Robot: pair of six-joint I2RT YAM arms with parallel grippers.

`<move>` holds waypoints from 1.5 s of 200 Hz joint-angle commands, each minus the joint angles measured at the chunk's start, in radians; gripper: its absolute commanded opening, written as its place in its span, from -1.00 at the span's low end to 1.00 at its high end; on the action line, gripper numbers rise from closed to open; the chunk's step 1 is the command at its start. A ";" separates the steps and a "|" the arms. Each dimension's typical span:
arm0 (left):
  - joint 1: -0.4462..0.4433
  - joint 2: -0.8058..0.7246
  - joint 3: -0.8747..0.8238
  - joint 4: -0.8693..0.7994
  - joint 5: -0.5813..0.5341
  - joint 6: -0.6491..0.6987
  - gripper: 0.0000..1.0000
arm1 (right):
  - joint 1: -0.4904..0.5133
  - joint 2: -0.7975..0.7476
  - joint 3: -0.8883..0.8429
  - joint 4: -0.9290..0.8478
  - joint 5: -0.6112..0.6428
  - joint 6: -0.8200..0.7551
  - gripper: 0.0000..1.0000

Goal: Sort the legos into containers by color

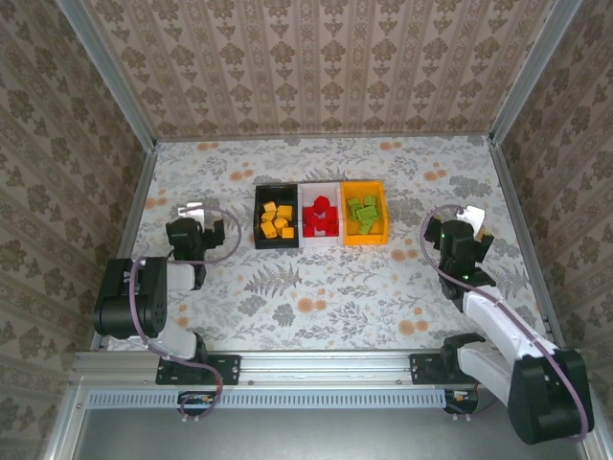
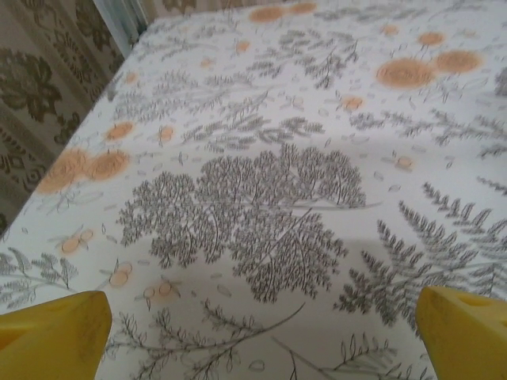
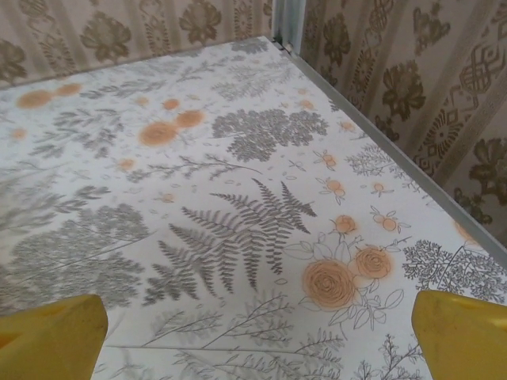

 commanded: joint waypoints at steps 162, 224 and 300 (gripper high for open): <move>-0.010 0.000 -0.007 0.078 -0.042 -0.023 1.00 | -0.052 0.519 0.029 0.625 -0.333 -0.166 1.00; -0.009 0.001 -0.007 0.077 -0.041 -0.024 1.00 | -0.051 0.519 0.027 0.630 -0.331 -0.167 1.00; -0.010 0.000 -0.005 0.077 -0.042 -0.023 1.00 | -0.051 0.518 0.027 0.629 -0.331 -0.167 1.00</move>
